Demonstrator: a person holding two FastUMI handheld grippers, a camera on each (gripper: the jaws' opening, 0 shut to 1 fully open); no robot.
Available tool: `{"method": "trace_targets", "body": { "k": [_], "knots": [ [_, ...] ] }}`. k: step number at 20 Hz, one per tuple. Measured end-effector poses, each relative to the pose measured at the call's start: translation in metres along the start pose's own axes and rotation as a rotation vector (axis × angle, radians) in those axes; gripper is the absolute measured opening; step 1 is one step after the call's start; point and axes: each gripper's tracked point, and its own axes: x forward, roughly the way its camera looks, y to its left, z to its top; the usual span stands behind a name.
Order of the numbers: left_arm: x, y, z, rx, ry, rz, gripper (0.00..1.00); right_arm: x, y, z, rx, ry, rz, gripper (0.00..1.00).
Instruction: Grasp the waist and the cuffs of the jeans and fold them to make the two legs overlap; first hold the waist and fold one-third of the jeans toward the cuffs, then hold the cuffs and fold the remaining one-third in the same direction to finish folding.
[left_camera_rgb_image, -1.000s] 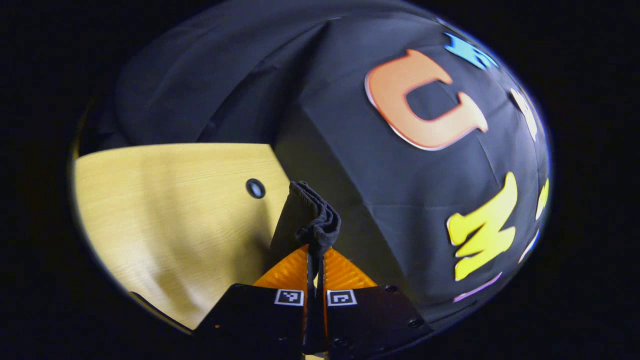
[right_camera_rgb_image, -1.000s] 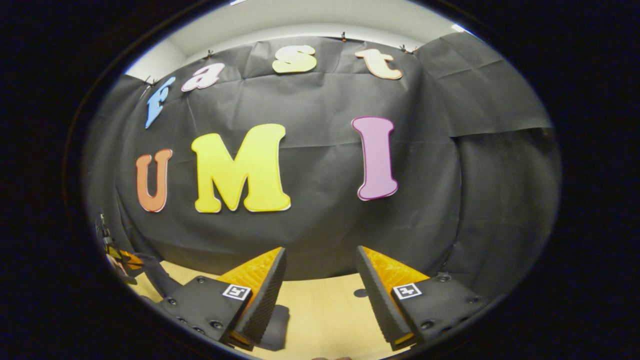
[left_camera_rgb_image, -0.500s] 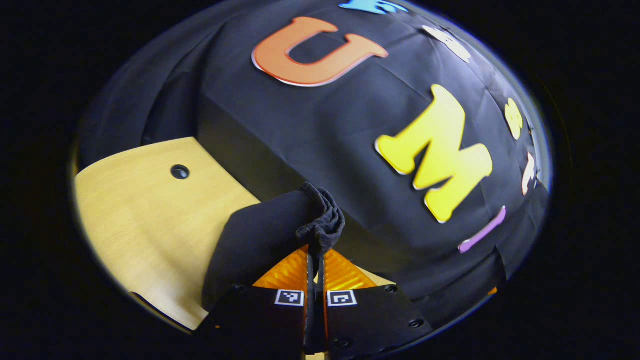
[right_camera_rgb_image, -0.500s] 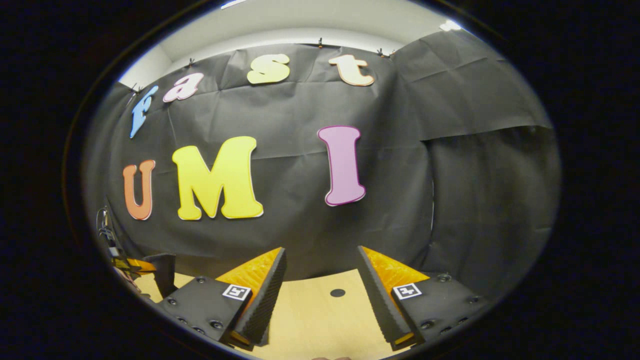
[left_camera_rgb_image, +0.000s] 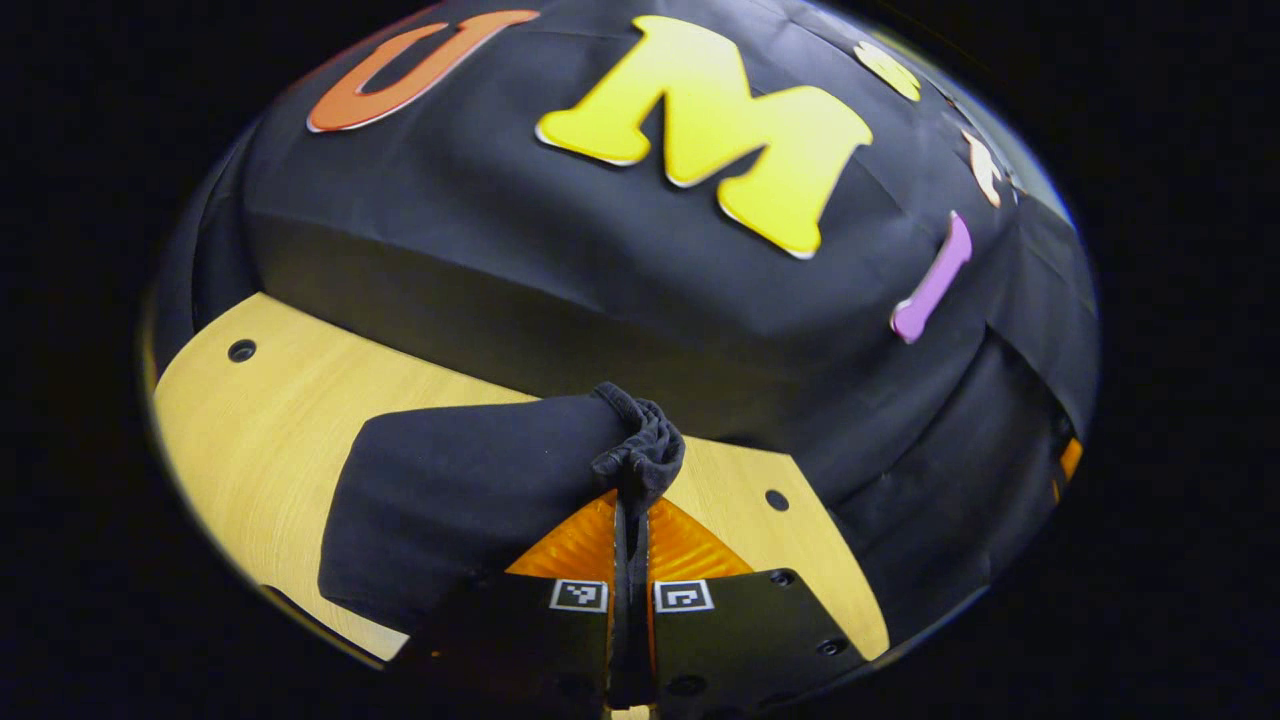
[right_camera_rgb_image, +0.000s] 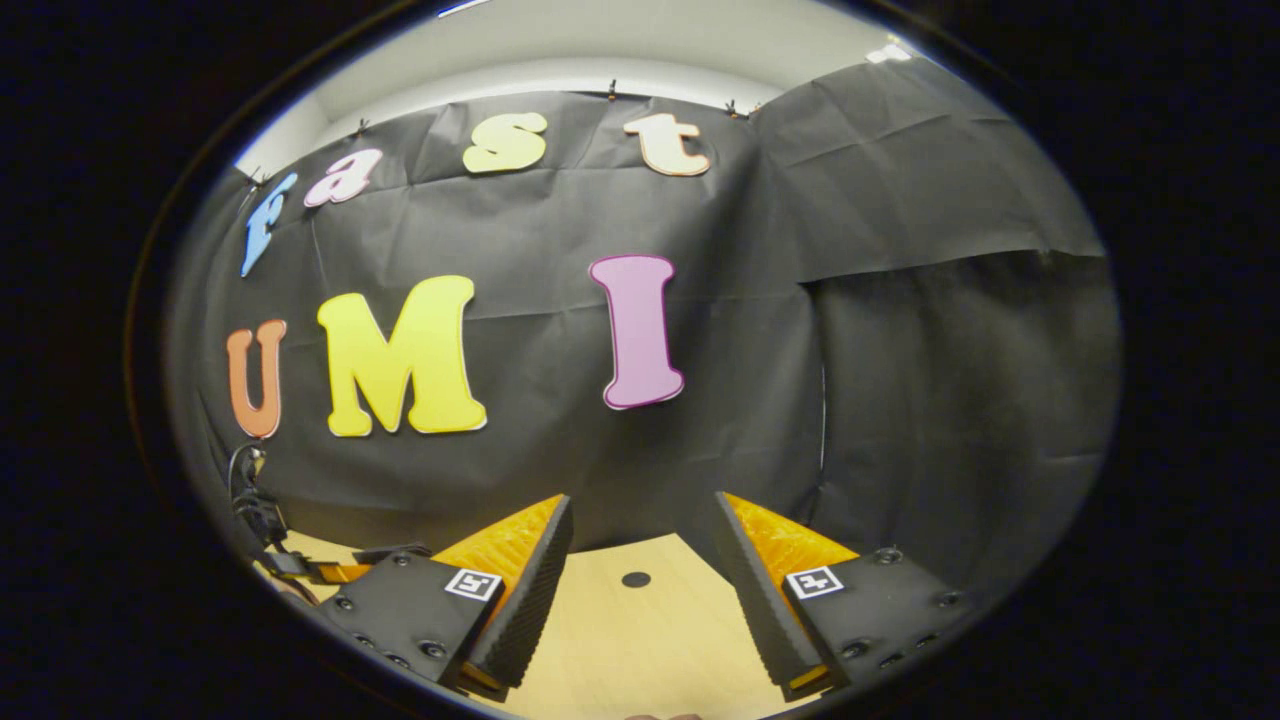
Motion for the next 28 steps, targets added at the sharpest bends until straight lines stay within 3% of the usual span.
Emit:
{"method": "trace_targets", "body": {
  "k": [6,10,11,12,15,16,19,28],
  "knots": [
    [0.013,0.013,-0.097,0.106,0.187,0.074,0.03,-0.003,-0.009,-0.001,0.008,0.004,-0.027,0.85],
    [0.026,0.026,-0.119,0.151,0.205,0.104,0.05,-0.005,-0.003,-0.007,-0.003,0.020,-0.019,0.85],
    [0.030,0.026,-0.124,0.158,0.217,0.109,0.14,-0.005,0.000,-0.008,-0.001,0.024,-0.015,0.85],
    [0.026,0.027,-0.127,0.169,0.226,0.107,0.05,-0.005,0.003,-0.008,0.003,0.027,-0.010,0.85],
    [0.028,0.008,-0.128,0.162,0.217,0.026,0.09,-0.004,0.013,-0.010,-0.008,0.027,0.004,0.85],
    [0.023,-0.004,-0.127,0.156,0.217,-0.009,0.32,-0.003,0.015,-0.011,-0.011,0.030,0.007,0.85],
    [0.021,-0.011,-0.130,0.234,0.210,0.003,1.00,-0.007,0.020,-0.013,-0.006,0.041,0.015,0.85],
    [-0.034,-0.026,-0.117,0.228,0.153,-0.058,1.00,-0.022,0.042,-0.043,-0.008,0.091,0.044,0.85]
  ]
}}
